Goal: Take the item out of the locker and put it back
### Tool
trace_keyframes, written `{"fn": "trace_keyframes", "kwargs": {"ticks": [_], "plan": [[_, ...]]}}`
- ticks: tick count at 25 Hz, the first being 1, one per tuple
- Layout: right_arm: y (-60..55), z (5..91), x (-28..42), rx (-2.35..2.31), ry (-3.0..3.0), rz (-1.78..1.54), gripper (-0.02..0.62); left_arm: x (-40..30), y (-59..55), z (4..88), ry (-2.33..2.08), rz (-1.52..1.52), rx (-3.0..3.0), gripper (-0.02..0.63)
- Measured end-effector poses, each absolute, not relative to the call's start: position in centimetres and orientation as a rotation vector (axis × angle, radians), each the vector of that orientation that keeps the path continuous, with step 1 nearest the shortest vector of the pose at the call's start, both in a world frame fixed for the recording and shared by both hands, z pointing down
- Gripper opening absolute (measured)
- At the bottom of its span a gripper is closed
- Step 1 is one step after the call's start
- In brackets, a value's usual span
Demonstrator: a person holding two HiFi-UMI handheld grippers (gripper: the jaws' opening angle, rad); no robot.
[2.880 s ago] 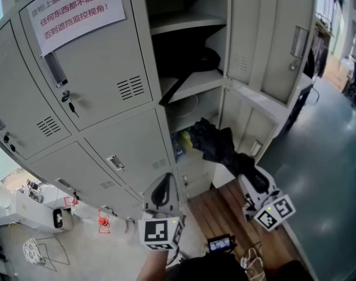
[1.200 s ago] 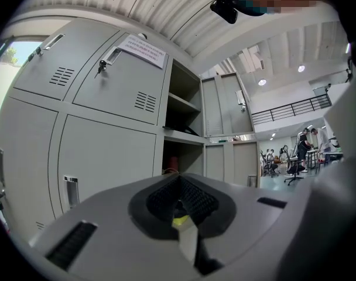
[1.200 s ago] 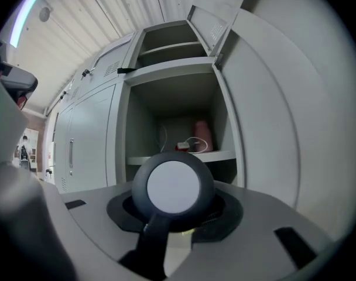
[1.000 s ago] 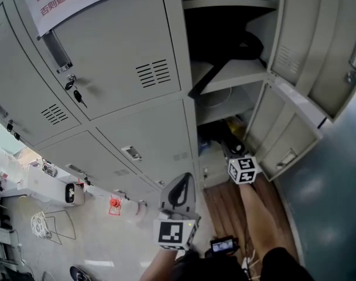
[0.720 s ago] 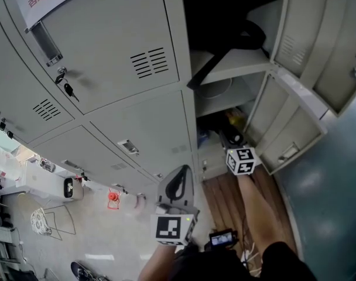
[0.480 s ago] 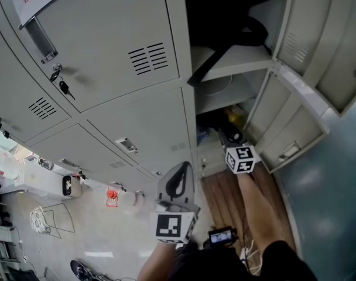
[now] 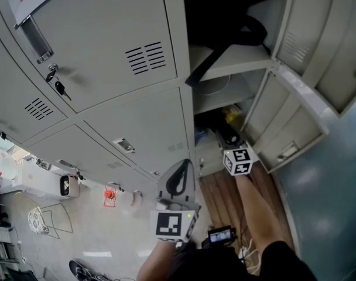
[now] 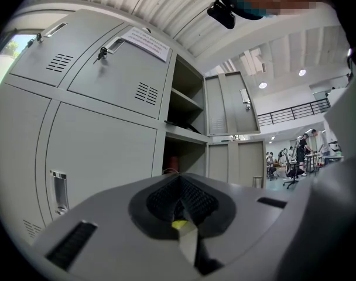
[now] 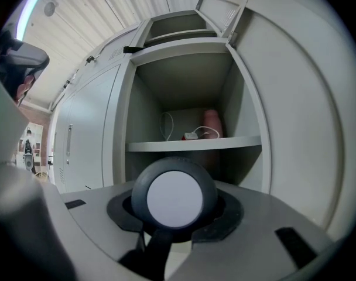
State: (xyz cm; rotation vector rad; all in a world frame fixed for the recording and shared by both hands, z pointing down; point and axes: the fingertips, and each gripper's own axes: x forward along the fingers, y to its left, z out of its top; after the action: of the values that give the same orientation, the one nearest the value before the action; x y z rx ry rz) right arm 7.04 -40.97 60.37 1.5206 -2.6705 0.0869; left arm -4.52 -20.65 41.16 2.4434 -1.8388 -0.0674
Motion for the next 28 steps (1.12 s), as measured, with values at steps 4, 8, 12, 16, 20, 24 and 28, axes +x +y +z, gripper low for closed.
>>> {"fn": "trace_keyframes", "kwargs": {"ticks": [4, 8, 12, 16, 20, 24, 28], "plan": [[-41.1, 61.1, 6.8, 1.493, -2.655, 0.071, 0.161, -4.3, -20.9, 41.3, -1.837, -0.072, 2.442, -0.008], [-40.9, 62.6, 7.0, 1.481, -2.626, 0.088, 0.163, -4.1, -21.0, 41.7, -1.829, -0.062, 2.434, -0.008], [-40.4, 63.8, 7.2, 1.482, -2.628, 0.118, 0.163, -3.8, -21.0, 41.8, -1.824, -0.065, 2.441, -0.008], [-39.7, 64.1, 7.0, 1.483, -2.624, 0.128, 0.164, -3.5, -20.8, 42.1, -1.815, -0.054, 2.438, -0.008], [-39.3, 65.6, 7.0, 1.532, -2.619, 0.141, 0.164, -3.2, -20.6, 42.3, -1.812, -0.055, 2.44, -0.008], [-39.3, 66.2, 6.6, 1.573, -2.616, 0.159, 0.166, -3.1, -20.5, 42.4, -1.809, -0.056, 2.437, -0.008], [-39.8, 67.3, 6.3, 1.59, -2.613, 0.164, 0.166, -3.2, -20.5, 42.8, -1.805, -0.051, 2.425, -0.008]]}}
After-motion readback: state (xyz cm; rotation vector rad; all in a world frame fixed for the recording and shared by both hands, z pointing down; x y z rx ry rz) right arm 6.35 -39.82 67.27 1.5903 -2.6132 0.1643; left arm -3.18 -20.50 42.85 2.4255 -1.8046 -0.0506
